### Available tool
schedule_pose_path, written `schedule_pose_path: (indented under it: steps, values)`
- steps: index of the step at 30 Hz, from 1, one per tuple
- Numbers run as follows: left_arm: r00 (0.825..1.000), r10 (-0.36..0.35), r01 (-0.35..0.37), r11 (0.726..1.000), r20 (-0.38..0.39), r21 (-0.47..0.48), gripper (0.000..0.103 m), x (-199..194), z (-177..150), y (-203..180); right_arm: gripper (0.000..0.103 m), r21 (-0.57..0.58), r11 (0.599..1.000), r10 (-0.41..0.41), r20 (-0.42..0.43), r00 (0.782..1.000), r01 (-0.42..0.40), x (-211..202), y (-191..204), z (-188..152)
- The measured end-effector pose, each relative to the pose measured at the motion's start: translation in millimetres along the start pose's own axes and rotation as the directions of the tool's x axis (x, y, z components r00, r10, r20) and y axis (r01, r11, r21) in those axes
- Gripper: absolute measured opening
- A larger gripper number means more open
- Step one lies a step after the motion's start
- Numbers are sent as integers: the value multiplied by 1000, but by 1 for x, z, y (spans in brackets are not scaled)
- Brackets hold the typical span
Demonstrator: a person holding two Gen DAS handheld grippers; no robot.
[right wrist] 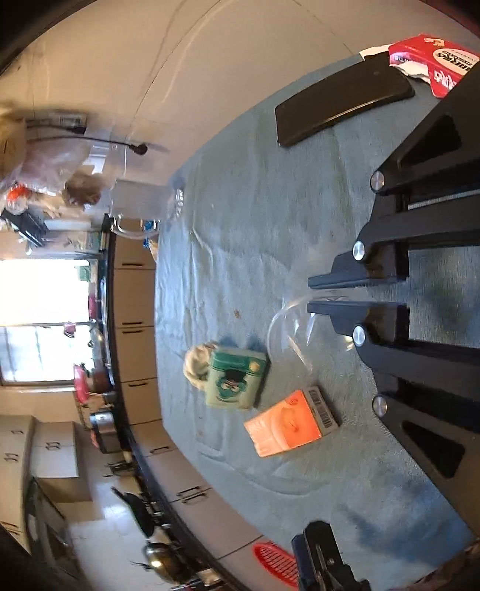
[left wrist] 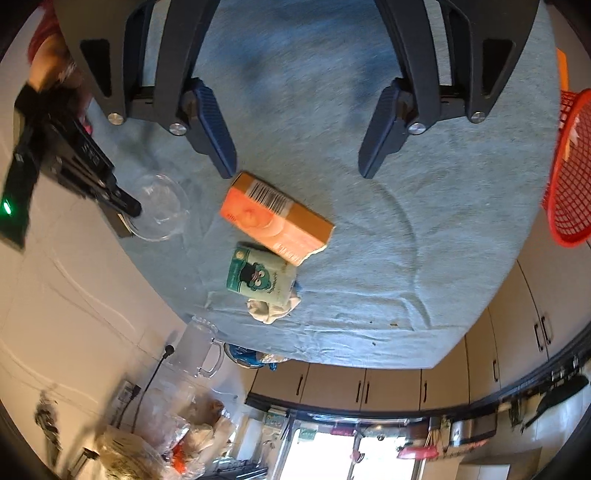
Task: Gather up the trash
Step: 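Grasp the clear plastic cup with the right tool, then grasp the orange box with the left tool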
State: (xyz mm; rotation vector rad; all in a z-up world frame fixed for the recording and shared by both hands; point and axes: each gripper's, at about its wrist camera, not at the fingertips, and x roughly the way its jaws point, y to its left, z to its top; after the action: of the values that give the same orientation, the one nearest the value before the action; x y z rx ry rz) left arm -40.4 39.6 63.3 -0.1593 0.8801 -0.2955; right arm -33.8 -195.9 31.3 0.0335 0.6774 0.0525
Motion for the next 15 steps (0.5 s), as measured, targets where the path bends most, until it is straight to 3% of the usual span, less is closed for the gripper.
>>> schedule_pose_path:
  steps: [2,9,15]
  values:
    - [1000,-6,6,999,-19,-37,71,9,9,-3,7,33,999,14,31,999,-15,-10,-11,2]
    - [991,62,-85,976,-117,-202,72,56,40,-13,7,131,985,91,128,988,-108,-36,-44,2]
    - [965,198,-236,943,-174,-233,72,95,58,-31,7,152,975,142,138,980,-163,-41,-55,-4]
